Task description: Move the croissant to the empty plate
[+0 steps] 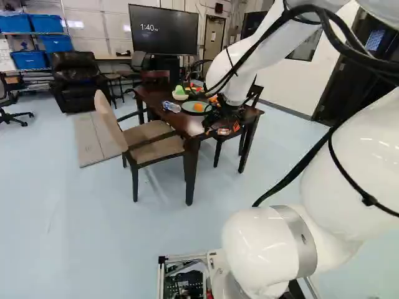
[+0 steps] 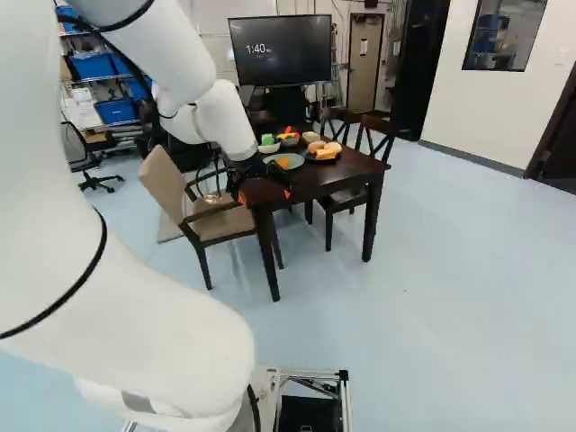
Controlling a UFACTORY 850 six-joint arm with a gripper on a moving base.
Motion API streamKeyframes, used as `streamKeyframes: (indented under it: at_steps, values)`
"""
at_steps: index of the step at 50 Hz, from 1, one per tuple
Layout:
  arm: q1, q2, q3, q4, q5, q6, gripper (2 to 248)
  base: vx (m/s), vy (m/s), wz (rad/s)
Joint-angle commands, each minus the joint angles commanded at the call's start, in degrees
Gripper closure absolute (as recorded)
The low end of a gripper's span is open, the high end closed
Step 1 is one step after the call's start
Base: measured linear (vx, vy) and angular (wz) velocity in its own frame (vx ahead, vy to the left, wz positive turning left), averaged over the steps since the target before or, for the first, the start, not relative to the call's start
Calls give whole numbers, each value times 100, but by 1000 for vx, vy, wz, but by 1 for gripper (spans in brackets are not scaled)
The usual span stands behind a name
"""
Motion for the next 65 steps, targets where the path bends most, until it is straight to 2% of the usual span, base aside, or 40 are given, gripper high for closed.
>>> streamKeyframes:
  at_steps: [37, 65]
  values:
    - [0, 0, 0, 0, 0, 0, 3, -115, -3, 8]
    - [0, 2, 9, 2, 19, 0, 3, -5, 0, 0]
